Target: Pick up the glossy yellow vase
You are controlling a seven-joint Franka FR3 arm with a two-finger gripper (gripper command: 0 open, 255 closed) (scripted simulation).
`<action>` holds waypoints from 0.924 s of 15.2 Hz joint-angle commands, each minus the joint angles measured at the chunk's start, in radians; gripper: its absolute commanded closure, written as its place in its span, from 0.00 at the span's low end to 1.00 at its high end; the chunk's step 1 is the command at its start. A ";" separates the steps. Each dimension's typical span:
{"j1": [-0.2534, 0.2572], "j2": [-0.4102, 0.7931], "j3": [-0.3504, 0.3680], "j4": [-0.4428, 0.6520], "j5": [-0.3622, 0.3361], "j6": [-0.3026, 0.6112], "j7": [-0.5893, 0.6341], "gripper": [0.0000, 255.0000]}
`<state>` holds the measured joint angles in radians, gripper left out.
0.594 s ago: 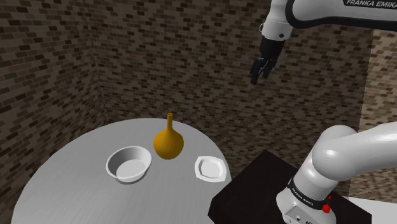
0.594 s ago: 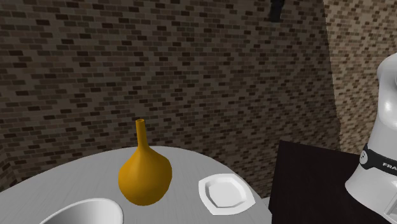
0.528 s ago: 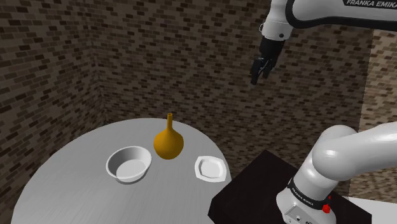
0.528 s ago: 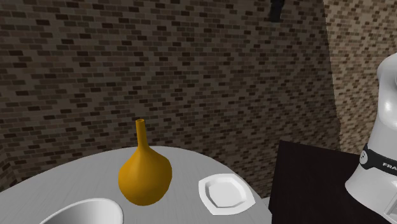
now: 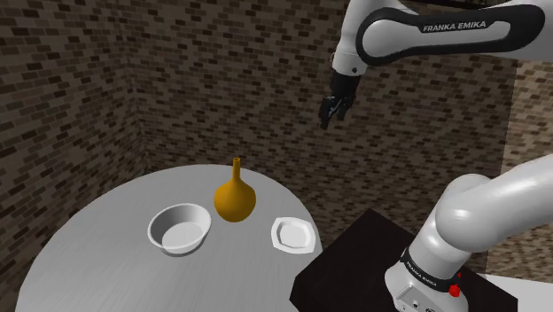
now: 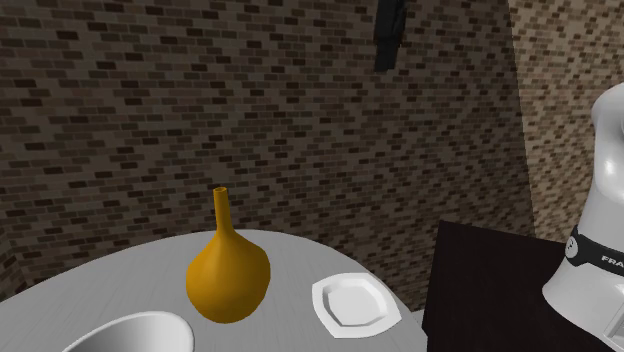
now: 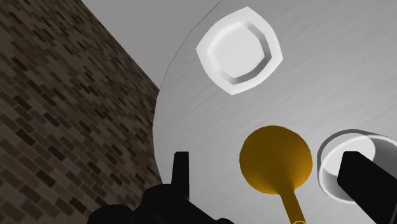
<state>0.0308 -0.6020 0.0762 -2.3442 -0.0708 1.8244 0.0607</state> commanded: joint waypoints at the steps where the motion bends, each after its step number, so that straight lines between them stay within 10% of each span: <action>1: 0.005 0.061 0.006 0.008 0.006 0.059 0.005 0.00; 14: 0.032 0.506 0.055 0.168 0.012 0.368 0.041 0.00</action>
<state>0.0585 -0.1326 0.1250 -2.1920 -0.0574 2.1694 0.0939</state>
